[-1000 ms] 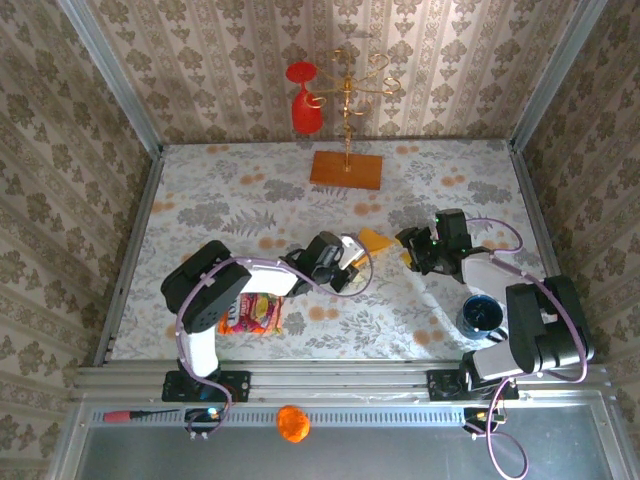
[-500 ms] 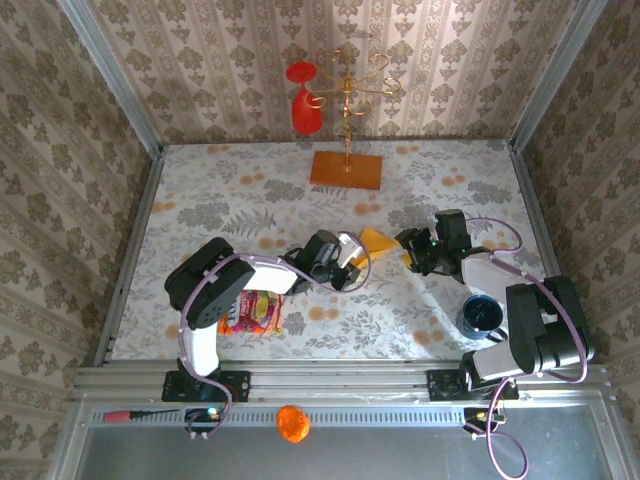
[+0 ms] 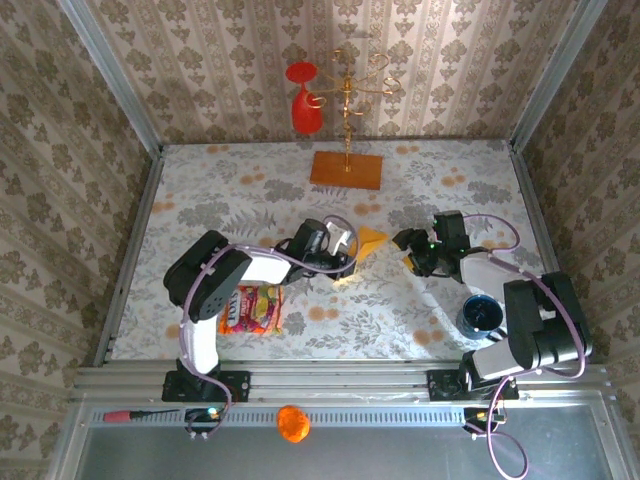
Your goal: Fold a paper plane with a square sheet of paper (pick it up from the middle)
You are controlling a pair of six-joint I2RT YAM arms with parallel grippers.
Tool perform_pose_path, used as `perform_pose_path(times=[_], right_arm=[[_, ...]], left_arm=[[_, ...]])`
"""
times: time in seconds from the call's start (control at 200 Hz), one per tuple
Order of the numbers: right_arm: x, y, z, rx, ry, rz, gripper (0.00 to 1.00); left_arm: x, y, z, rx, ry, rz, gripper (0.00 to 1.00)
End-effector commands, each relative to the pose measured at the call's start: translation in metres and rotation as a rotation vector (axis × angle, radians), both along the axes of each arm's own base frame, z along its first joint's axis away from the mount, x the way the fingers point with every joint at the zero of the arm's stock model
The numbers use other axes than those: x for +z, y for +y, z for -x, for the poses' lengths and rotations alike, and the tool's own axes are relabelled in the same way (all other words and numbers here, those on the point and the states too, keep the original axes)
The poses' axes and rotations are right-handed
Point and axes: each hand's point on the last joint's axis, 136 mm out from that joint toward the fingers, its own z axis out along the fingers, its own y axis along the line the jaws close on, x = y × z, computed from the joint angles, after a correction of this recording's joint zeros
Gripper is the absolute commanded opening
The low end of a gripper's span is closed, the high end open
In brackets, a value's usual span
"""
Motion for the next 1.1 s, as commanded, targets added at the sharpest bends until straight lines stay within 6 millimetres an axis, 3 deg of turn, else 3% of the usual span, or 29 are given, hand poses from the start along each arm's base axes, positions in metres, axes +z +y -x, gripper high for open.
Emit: perform_pose_path(times=[0.0, 0.33, 0.6, 0.84, 1.095], right_arm=[[-0.004, 0.005, -0.001, 0.1, -0.029, 0.084, 0.63], [-0.003, 0.035, -0.007, 0.325, -0.079, 0.218, 0.7], [-0.004, 0.056, -0.017, 0.446, -0.102, 0.218, 0.7], [-0.006, 0.067, -0.021, 0.532, -0.126, 0.221, 0.71], [-0.013, 0.065, -0.019, 0.557, -0.127, 0.235, 0.74]], left_arm=[[0.01, -0.007, 0.001, 0.013, 0.14, 0.082, 0.2], [0.017, -0.009, -0.004, 0.062, 0.315, 0.143, 0.19], [0.017, -0.006, -0.005, 0.085, 0.371, 0.14, 0.17], [0.013, -0.009, -0.005, 0.069, 0.381, 0.131, 0.14], [0.006, -0.013, -0.002, 0.029, 0.394, 0.109, 0.12]])
